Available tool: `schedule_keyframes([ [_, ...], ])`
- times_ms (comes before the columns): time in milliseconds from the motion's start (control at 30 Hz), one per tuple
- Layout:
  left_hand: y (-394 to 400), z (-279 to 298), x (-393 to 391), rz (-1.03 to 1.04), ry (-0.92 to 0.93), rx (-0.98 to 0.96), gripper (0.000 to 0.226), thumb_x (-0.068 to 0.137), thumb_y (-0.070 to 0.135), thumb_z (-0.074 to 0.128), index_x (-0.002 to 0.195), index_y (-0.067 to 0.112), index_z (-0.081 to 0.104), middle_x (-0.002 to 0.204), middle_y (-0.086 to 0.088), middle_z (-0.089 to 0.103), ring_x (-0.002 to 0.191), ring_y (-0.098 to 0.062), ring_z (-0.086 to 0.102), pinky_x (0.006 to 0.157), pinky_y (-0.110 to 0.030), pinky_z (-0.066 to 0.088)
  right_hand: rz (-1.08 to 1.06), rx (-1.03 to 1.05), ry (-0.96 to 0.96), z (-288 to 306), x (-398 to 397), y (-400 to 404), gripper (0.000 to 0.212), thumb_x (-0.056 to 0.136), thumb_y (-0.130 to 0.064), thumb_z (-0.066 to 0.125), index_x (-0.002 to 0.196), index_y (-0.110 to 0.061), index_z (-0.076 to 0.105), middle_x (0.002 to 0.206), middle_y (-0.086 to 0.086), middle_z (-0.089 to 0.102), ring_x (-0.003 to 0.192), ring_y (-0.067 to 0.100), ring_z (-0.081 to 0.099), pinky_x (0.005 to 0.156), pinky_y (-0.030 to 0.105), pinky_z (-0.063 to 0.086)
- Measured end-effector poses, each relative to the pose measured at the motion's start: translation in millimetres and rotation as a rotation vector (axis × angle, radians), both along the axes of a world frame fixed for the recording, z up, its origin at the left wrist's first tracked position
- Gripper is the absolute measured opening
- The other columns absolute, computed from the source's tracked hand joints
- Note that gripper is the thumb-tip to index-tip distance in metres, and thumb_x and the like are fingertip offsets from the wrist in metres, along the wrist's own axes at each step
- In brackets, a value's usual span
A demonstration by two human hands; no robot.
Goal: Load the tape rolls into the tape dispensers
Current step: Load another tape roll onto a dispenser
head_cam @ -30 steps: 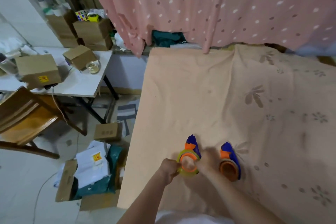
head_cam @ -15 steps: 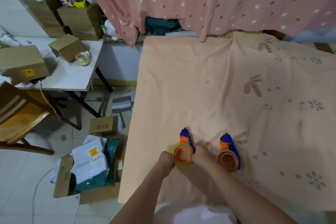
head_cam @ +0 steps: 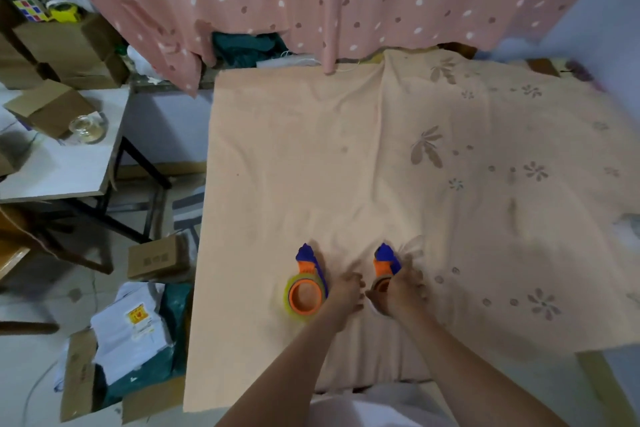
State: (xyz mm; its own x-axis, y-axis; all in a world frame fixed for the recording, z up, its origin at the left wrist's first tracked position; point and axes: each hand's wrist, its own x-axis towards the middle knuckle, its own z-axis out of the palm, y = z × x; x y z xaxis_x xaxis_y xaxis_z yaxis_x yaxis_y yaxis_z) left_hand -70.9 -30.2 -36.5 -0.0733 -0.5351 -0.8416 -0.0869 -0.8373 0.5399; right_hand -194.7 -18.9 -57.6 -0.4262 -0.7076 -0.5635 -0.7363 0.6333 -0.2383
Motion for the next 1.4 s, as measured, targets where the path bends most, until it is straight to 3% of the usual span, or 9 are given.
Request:
schedule_keyframes([
  [133, 12.2, -3.1, -6.6, -0.03, 0.017, 0.119, 0.013, 0.106, 0.019, 0.04, 0.109, 0.015, 0.052, 0.114, -0.008, 0.054, 0.102, -0.023, 0.052, 0.087, -0.035, 0.045, -0.045, 0.118, -0.008, -18.2, 7.0, 1.6, 0.126, 0.072, -0.062, 0.077, 0.157, -0.008, 0.001, 0.157, 0.012, 0.034, 0.138, 0.03, 0.044, 0.108, 0.039, 0.041],
  [233, 18.1, 1.4, -0.3, -0.029, 0.035, 0.16, 0.015, 0.106, 0.02, 0.043, 0.114, 0.012, 0.052, 0.12, -0.008, 0.055, 0.109, -0.024, 0.052, 0.093, -0.037, 0.045, -0.177, 0.052, -0.043, -21.4, 10.6, 1.5, 0.102, 0.083, -0.049, 0.074, 0.156, -0.009, 0.014, 0.154, 0.01, 0.039, 0.136, 0.027, 0.046, 0.109, 0.036, 0.04],
  [367, 20.6, 4.2, 2.5, -0.052, 0.043, 0.121, 0.018, 0.106, 0.024, 0.043, 0.117, 0.014, 0.053, 0.123, -0.007, 0.056, 0.108, -0.024, 0.053, 0.091, -0.036, 0.045, -0.045, -0.071, 0.024, -7.4, 1.5, 3.9, 0.115, 0.065, -0.047, 0.087, 0.154, -0.011, 0.023, 0.151, 0.007, 0.042, 0.134, 0.027, 0.049, 0.107, 0.037, 0.045],
  [500, 20.2, 5.7, -8.9, -0.032, 0.073, 0.105, 0.032, 0.106, 0.029, 0.045, 0.131, 0.012, 0.055, 0.137, -0.01, 0.058, 0.108, -0.025, 0.054, 0.092, -0.039, 0.046, -0.175, -0.091, -0.125, 16.1, -7.6, 12.8, 0.101, 0.068, -0.045, 0.081, 0.148, -0.011, 0.03, 0.137, 0.015, 0.052, 0.12, 0.036, 0.056, 0.099, 0.043, 0.05],
  [600, 18.1, 14.2, -30.4, -0.02, 0.153, 0.122, 0.043, 0.104, 0.037, 0.049, 0.139, 0.015, 0.055, 0.133, -0.006, 0.061, 0.114, -0.026, 0.059, 0.089, -0.038, 0.05, -0.281, -0.178, -0.229, 37.2, -21.4, 28.2, 0.1, 0.063, -0.051, 0.081, 0.144, -0.013, 0.035, 0.13, 0.013, 0.056, 0.114, 0.035, 0.059, 0.095, 0.046, 0.052],
  [767, 25.6, 35.4, -80.5, -0.178, 0.371, 0.023, 0.049, 0.085, 0.052, 0.068, 0.126, 0.025, 0.069, 0.12, -0.006, 0.077, 0.11, -0.023, 0.071, 0.069, -0.033, 0.061, -0.344, -0.35, -0.256, 69.7, -64.2, 69.9, 0.096, 0.053, -0.065, 0.075, 0.134, -0.025, 0.043, 0.117, 0.002, 0.059, 0.102, 0.023, 0.063, 0.08, 0.036, 0.057],
  [967, 67.9, 52.8, -159.4, -0.284, 0.524, 0.027, 0.054, 0.085, 0.054, 0.069, 0.127, 0.021, 0.068, 0.122, -0.014, 0.075, 0.115, -0.032, 0.07, 0.076, -0.04, 0.062, -0.511, -0.442, -0.255, 92.2, -136.4, 123.2, 0.086, 0.057, -0.067, 0.072, 0.127, -0.027, 0.041, 0.113, -0.001, 0.054, 0.095, 0.018, 0.064, 0.072, 0.032, 0.06],
  [1100, 98.8, 57.4, -212.6, -0.358, 0.525, 0.006, 0.052, 0.088, 0.054, 0.067, 0.129, 0.022, 0.067, 0.121, -0.017, 0.075, 0.117, -0.036, 0.07, 0.093, -0.052, 0.061, -0.578, -0.446, -0.289, 99.4, -184.5, 153.7, 0.097, 0.053, -0.072, 0.066, 0.134, -0.03, 0.033, 0.11, -0.006, 0.045, 0.088, 0.012, 0.056, 0.053, 0.017, 0.042],
  [1400, 166.4, 70.6, -351.6, -0.585, 0.537, -0.134, 0.07, 0.074, 0.048, 0.078, 0.136, 0.02, 0.062, 0.132, -0.018, 0.069, 0.124, -0.038, 0.064, 0.104, -0.061, 0.052, -0.672, -0.641, -0.312, 117.3, -315.4, 243.1, 0.072, 0.064, -0.062, 0.072, 0.125, -0.034, 0.047, 0.104, -0.012, 0.063, 0.091, 0.007, 0.065, 0.077, 0.03, 0.061],
])
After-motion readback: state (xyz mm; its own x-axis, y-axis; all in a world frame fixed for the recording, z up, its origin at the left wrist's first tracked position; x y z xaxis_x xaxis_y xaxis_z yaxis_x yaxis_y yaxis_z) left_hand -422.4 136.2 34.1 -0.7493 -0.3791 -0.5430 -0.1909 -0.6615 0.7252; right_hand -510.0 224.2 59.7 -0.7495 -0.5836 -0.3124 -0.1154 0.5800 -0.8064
